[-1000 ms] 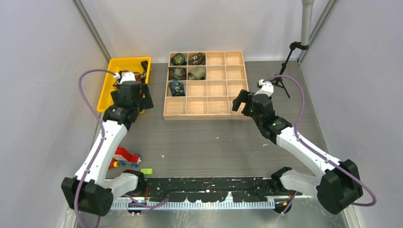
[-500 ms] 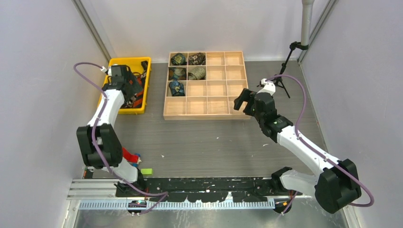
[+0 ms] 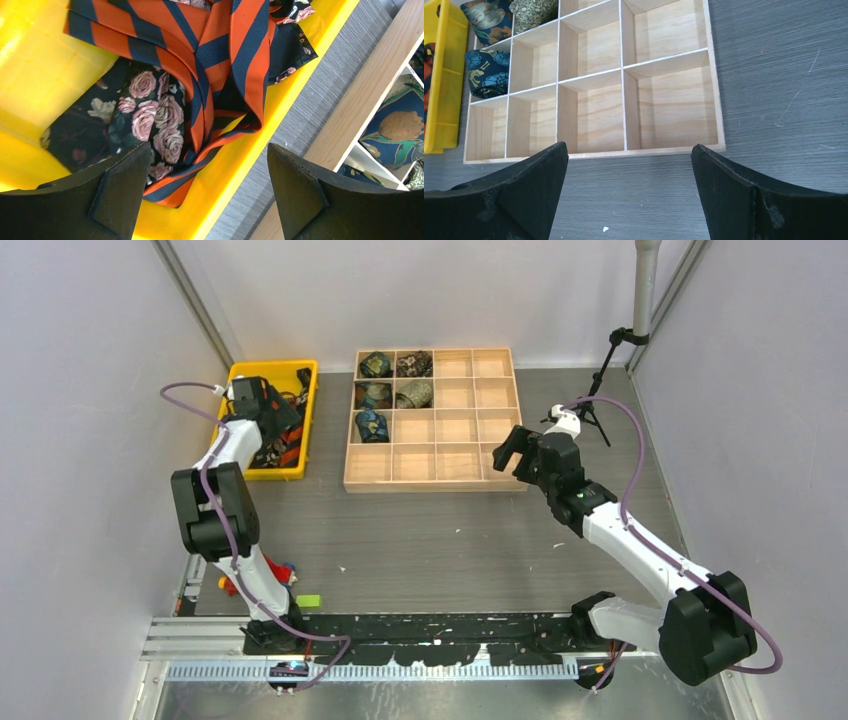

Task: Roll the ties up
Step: Pick up the tie from the bin.

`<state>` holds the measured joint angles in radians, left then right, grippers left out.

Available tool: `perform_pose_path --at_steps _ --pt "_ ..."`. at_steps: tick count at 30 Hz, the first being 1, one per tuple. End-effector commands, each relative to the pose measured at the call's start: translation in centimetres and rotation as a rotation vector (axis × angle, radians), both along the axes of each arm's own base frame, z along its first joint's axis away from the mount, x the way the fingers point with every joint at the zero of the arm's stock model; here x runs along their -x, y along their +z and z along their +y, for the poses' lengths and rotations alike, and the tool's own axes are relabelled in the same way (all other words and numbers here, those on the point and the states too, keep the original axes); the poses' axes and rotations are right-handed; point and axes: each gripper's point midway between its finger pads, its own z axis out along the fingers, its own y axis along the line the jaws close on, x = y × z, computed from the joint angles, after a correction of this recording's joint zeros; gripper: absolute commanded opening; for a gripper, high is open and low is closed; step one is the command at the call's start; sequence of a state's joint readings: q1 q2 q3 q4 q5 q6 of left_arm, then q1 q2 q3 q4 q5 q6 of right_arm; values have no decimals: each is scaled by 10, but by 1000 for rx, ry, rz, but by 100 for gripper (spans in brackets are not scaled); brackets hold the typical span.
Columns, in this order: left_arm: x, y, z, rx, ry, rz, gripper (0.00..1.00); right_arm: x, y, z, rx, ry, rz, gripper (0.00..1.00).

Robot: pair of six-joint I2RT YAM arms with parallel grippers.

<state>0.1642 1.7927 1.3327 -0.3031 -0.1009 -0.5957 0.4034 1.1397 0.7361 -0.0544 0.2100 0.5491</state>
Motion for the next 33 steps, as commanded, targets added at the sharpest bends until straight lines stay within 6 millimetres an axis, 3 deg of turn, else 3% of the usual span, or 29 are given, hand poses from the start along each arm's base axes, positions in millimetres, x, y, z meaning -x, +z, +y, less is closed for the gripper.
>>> perform_pose_path --at_steps 1,16,26,31,33 --pt "-33 15 -1 42 4 -109 87 -7 13 3 -36 3 -43 97" --pt "-68 -11 -4 77 -40 -108 70 -10 10 4 -48 12 -24 95" --pt "-75 -19 -17 127 -99 -98 35 -12 8 4 -54 14 -16 93" --pt "-76 -17 -18 121 -118 -99 3 -13 6 4 -55 15 -7 91" --pt "-76 -7 -18 117 -118 -117 0 -13 6 3 -54 14 -3 91"
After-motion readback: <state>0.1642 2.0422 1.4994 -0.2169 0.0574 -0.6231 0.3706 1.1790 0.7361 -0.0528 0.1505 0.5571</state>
